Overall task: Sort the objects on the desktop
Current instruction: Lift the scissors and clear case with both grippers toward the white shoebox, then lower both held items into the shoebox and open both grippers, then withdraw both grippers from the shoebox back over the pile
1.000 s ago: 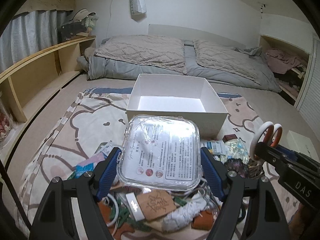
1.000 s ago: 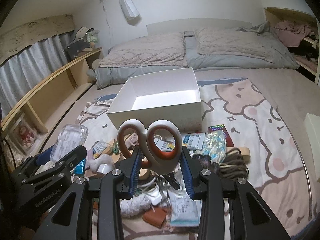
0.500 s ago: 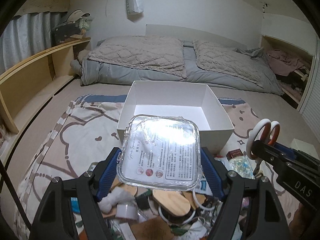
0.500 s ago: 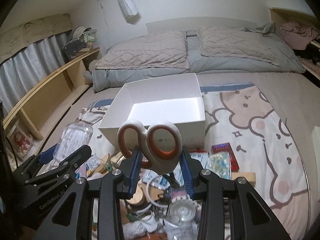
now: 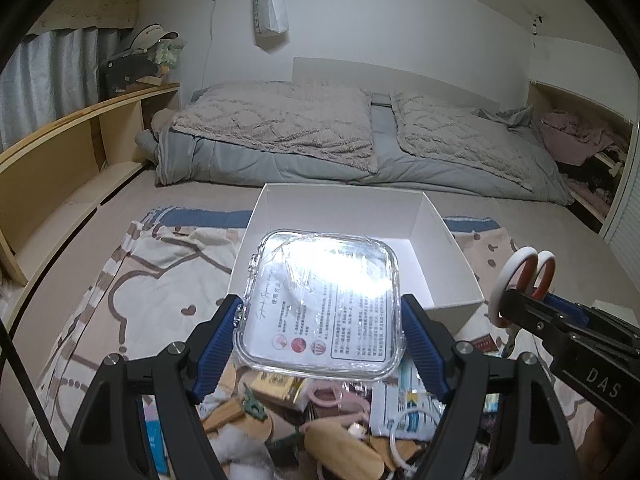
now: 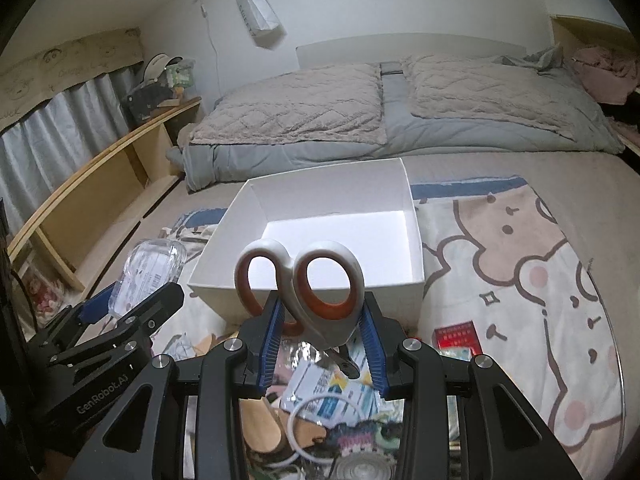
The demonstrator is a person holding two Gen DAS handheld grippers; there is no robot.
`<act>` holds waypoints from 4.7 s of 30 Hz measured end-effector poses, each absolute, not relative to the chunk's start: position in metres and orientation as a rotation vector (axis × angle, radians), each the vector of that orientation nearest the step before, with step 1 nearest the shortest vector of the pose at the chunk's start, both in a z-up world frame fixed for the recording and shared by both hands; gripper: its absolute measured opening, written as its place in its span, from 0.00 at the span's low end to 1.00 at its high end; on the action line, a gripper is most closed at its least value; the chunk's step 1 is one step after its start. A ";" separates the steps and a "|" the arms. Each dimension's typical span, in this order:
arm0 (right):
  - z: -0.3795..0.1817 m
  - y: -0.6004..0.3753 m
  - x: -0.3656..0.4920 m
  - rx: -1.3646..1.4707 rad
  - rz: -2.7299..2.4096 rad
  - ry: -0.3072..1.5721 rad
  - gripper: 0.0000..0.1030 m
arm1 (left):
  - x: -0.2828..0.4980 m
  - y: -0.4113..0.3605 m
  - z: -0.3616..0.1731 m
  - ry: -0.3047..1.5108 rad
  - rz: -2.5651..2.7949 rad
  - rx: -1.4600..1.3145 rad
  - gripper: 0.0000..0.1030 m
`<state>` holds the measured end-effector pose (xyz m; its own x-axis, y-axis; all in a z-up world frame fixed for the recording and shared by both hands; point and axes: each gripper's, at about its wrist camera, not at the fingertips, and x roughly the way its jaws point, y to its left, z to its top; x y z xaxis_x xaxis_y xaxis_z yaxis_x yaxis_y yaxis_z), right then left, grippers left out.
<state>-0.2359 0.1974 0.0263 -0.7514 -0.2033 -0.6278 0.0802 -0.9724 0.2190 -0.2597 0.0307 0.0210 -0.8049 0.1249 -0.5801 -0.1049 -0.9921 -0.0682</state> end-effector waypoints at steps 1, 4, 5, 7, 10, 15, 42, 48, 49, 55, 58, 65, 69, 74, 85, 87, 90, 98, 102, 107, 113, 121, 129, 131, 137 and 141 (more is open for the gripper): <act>0.028 0.198 -0.240 1.027 -2.792 -0.268 0.37 | -0.264 0.029 0.022 -0.066 2.870 -0.917 0.76; 0.032 0.199 -0.252 1.014 -2.785 -0.275 0.37 | -0.278 0.025 0.024 -0.090 2.863 -0.919 0.76; 0.033 0.199 -0.256 1.012 -2.784 -0.278 0.37 | -0.282 0.025 0.026 -0.097 2.861 -0.917 0.76; 0.036 0.199 -0.265 1.011 -2.781 -0.271 0.37 | -0.290 0.024 0.027 -0.095 2.863 -0.910 0.76; 0.037 0.198 -0.279 1.019 -2.778 -0.256 0.37 | -0.303 0.023 0.029 -0.079 2.869 -0.897 0.76; 0.039 0.198 -0.304 1.029 -2.770 -0.250 0.37 | -0.327 0.021 0.030 -0.077 2.884 -0.872 0.76; -0.032 0.208 -0.422 1.377 -2.631 -0.321 0.37 | -0.424 0.032 -0.026 -0.088 2.859 -0.991 0.76; -0.059 0.198 -0.439 1.524 -2.562 -0.282 0.37 | -0.435 0.033 -0.043 -0.078 2.831 -1.071 0.76; -0.062 0.197 -0.440 1.538 -2.554 -0.278 0.37 | -0.436 0.033 -0.044 -0.070 2.831 -1.072 0.76; -0.082 0.193 -0.439 1.625 -2.503 -0.225 0.37 | -0.438 0.025 -0.051 -0.038 2.839 -1.078 0.76; -0.089 0.191 -0.441 1.657 -2.502 -0.188 0.37 | -0.438 0.022 -0.053 -0.028 2.841 -1.084 0.76; -0.096 0.192 -0.445 1.700 -2.496 -0.185 0.37 | -0.437 0.025 -0.058 0.008 2.830 -1.085 0.76; -0.093 0.192 -0.449 1.694 -2.483 -0.206 0.37 | -0.438 0.027 -0.059 0.028 2.828 -1.079 0.76; -0.092 0.193 -0.448 1.685 -2.499 -0.195 0.39 | -0.439 0.026 -0.060 0.008 2.823 -1.088 0.76; -0.065 0.199 -0.433 1.570 -2.550 -0.185 0.52 | -0.442 0.030 -0.064 0.009 2.819 -1.125 0.76; -0.061 0.199 -0.426 1.545 -2.557 -0.158 0.52 | -0.442 0.033 -0.067 0.014 2.813 -1.146 0.76; -0.058 0.197 -0.420 1.527 -2.572 -0.116 0.52 | -0.443 0.037 -0.072 0.024 2.805 -1.180 0.76; -0.062 0.199 -0.411 1.519 -2.577 -0.104 0.52 | -0.441 0.038 -0.080 0.015 2.802 -1.231 0.76; -0.060 0.199 -0.408 1.512 -2.579 -0.101 0.52 | -0.440 0.034 -0.082 0.002 2.819 -1.249 0.85; -0.058 0.201 -0.404 1.505 -2.590 -0.095 0.52 | -0.434 0.035 -0.076 0.036 2.846 -1.214 0.92; -0.055 0.204 -0.400 1.495 -2.599 -0.115 0.52 | -0.427 0.039 -0.069 0.065 2.831 -1.193 0.92; -0.037 0.209 -0.387 1.425 -2.643 -0.137 0.52 | -0.412 0.038 -0.054 0.051 2.829 -1.165 0.92; -0.012 0.207 -0.365 1.337 -2.689 -0.147 0.52 | -0.391 0.032 -0.032 0.041 2.840 -1.128 0.92; -0.005 0.207 -0.358 1.314 -2.703 -0.158 0.52 | -0.384 0.031 -0.025 0.042 2.844 -1.111 0.92; 0.010 0.207 -0.340 1.274 -2.740 -0.140 0.59 | -0.362 0.031 -0.008 0.034 2.847 -1.060 0.92; 0.018 0.205 -0.329 1.253 -2.757 -0.109 0.59 | -0.349 0.031 0.003 0.038 2.848 -1.028 0.92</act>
<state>-0.3289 0.2047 0.0182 -0.6529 -0.1303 -0.7461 0.0713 -0.9913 0.1108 -0.3495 0.0310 0.0034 -0.7640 0.0981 -0.6377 -0.1151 -0.9932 -0.0148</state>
